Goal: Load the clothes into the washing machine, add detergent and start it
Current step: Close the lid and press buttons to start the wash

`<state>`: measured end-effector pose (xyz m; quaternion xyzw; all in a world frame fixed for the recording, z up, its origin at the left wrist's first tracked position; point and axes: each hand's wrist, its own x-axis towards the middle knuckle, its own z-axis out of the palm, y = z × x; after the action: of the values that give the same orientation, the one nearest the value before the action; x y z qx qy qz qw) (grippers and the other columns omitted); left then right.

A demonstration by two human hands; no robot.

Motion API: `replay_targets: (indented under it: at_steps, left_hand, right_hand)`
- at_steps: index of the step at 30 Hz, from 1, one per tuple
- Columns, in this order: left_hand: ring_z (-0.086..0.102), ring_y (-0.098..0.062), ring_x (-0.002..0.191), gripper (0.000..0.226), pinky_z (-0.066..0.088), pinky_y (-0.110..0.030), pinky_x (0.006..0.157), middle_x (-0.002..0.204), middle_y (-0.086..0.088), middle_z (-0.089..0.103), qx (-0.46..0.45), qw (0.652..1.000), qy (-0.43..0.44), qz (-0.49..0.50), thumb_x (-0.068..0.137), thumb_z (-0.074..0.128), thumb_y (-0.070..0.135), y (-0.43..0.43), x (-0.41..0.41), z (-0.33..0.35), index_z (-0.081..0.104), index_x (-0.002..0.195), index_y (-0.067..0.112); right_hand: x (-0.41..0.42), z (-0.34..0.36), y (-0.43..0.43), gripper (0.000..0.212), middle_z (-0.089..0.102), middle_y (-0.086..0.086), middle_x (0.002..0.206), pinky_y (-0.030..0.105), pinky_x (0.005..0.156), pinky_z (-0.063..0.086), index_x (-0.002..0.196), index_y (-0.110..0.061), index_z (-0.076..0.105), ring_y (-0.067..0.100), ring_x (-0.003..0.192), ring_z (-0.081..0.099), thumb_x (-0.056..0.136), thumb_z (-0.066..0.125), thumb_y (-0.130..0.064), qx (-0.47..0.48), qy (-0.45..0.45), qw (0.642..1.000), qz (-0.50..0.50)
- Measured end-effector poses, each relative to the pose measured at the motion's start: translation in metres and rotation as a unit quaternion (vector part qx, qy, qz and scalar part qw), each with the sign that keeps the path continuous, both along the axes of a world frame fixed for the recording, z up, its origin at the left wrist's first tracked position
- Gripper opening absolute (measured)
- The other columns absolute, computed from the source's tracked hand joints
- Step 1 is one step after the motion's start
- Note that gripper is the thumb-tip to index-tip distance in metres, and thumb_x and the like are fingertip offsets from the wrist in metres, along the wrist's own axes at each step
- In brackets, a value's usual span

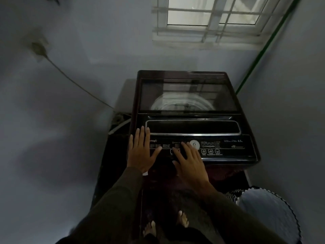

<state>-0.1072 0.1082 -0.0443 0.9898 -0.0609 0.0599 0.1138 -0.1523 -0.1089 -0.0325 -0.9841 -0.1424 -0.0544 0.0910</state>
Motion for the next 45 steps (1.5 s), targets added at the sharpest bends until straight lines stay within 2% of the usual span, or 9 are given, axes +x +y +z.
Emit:
replay_targets:
  at_steps: [3,6,10,15,19,26,32,40,45]
  left_hand:
    - [0.010,-0.030,0.152,0.093,0.011,-0.053,0.122,0.164,-0.014,0.014,-0.011,1.000,-0.002,-0.016,0.091,0.028,0.071,0.004,-0.003,-0.001,0.012,0.157,0.007]
    - [0.010,-0.032,0.152,0.095,0.011,-0.054,0.122,0.163,-0.016,0.013,-0.016,1.000,-0.007,-0.026,0.090,0.031,0.071,0.004,-0.004,-0.004,0.012,0.156,0.006]
    - [0.001,-0.029,0.152,0.100,0.006,-0.051,0.123,0.165,-0.014,0.002,-0.021,0.999,0.010,-0.048,0.088,0.026,0.076,0.011,-0.002,-0.006,0.001,0.157,0.006]
    - [-0.005,-0.023,0.153,0.099,-0.001,-0.050,0.123,0.166,-0.008,-0.003,-0.007,0.999,0.008,-0.037,0.088,0.017,0.078,0.017,-0.009,-0.012,-0.001,0.157,0.010]
    - [-0.007,-0.022,0.152,0.099,-0.002,-0.050,0.123,0.166,-0.007,-0.004,-0.010,0.999,0.019,-0.024,0.086,0.015,0.080,0.014,-0.009,-0.012,-0.002,0.157,0.012]
    - [-0.010,-0.022,0.152,0.105,-0.002,-0.053,0.122,0.165,-0.007,-0.006,-0.011,0.999,0.038,-0.020,0.083,0.010,0.085,0.012,-0.009,-0.008,-0.003,0.157,0.012]
    - [-0.013,-0.023,0.152,0.124,-0.002,-0.052,0.122,0.165,-0.009,-0.011,0.013,0.998,0.050,-0.023,0.071,0.011,0.096,0.013,-0.009,-0.003,-0.005,0.157,0.009]
    - [-0.006,-0.023,0.153,0.124,0.003,-0.053,0.122,0.166,-0.009,-0.002,0.003,0.999,0.038,-0.023,0.072,0.015,0.096,0.012,-0.009,-0.003,0.002,0.157,0.007]
    - [-0.008,-0.023,0.152,0.124,0.001,-0.053,0.122,0.165,-0.009,-0.005,0.002,0.999,0.045,-0.022,0.071,0.016,0.097,0.012,-0.009,-0.002,-0.001,0.157,0.008]
  right_hand:
    - [-0.017,-0.003,0.012,0.054,0.031,0.014,0.157,0.050,0.119,0.025,0.151,-0.028,0.032,0.032,0.149,0.022,0.100,0.032,-0.049,-0.020,0.014,0.999,-0.030]
    - [-0.026,-0.007,0.018,0.060,0.018,0.013,0.163,0.050,0.121,0.016,0.155,-0.029,0.022,0.031,0.151,0.009,0.100,0.037,-0.049,-0.018,0.030,0.998,-0.048]
    - [-0.030,-0.009,0.024,0.066,0.010,0.014,0.164,0.053,0.121,0.016,0.156,-0.027,0.017,0.031,0.152,0.001,0.099,0.043,-0.047,-0.019,0.039,0.997,-0.062]
    - [-0.032,-0.008,0.027,0.071,0.004,0.013,0.165,0.054,0.122,0.012,0.157,-0.029,0.011,0.030,0.152,-0.006,0.098,0.046,-0.046,-0.021,0.056,0.996,-0.068]
    - [-0.033,-0.007,0.025,0.078,0.005,0.013,0.165,0.054,0.121,0.012,0.157,-0.029,0.012,0.030,0.152,-0.005,0.093,0.057,-0.036,-0.003,0.059,0.996,-0.063]
    - [-0.032,-0.007,0.020,0.086,0.005,0.013,0.165,0.053,0.122,0.009,0.157,-0.029,0.010,0.030,0.152,-0.007,0.087,0.060,-0.020,0.002,0.050,0.998,-0.047]
    - [-0.034,-0.010,0.019,0.091,0.007,0.015,0.164,0.056,0.120,0.016,0.158,-0.026,0.010,0.031,0.152,-0.005,0.083,0.062,-0.018,0.005,0.040,0.998,-0.039]
    - [-0.034,-0.012,0.018,0.089,0.008,0.014,0.164,0.056,0.121,0.015,0.158,-0.026,0.010,0.031,0.152,-0.006,0.084,0.060,-0.017,0.016,0.038,0.998,-0.036]
    - [-0.037,-0.014,0.016,0.084,0.011,0.012,0.164,0.057,0.121,0.015,0.157,-0.022,0.014,0.033,0.152,-0.002,0.086,0.057,-0.023,0.016,0.037,0.999,-0.029]
